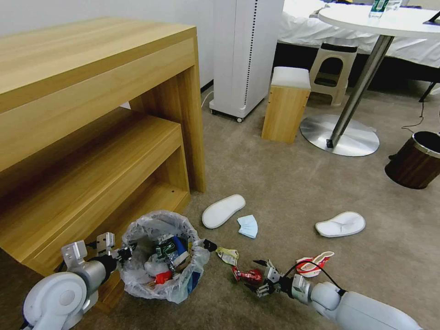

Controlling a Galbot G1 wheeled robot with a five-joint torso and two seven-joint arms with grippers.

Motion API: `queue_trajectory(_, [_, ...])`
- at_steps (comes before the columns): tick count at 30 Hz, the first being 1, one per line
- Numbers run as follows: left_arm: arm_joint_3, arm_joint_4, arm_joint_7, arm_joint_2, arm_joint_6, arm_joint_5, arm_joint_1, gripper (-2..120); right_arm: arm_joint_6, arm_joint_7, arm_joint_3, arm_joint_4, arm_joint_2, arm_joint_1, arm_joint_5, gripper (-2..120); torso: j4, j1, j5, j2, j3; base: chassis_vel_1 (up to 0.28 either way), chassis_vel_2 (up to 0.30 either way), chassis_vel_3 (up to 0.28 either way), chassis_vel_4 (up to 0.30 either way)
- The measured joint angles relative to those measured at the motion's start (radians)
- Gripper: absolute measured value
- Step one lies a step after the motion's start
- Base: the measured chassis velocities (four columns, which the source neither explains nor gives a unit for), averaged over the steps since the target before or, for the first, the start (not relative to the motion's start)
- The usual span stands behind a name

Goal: Pick up the trash bin and place the garbage on the floor into it.

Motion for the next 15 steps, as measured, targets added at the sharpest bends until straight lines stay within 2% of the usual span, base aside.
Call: queue_trajectory(15, [-0.003,0.000,0.000,-0.001,-0.002,-0.001,0.002,0,0.012,-0.007,0.008,-0.056,0.045,0.015,-0.003,96,0.0000,0.000,-0.0001,0.000,0.000,0.000,0.000,0.000,0.000])
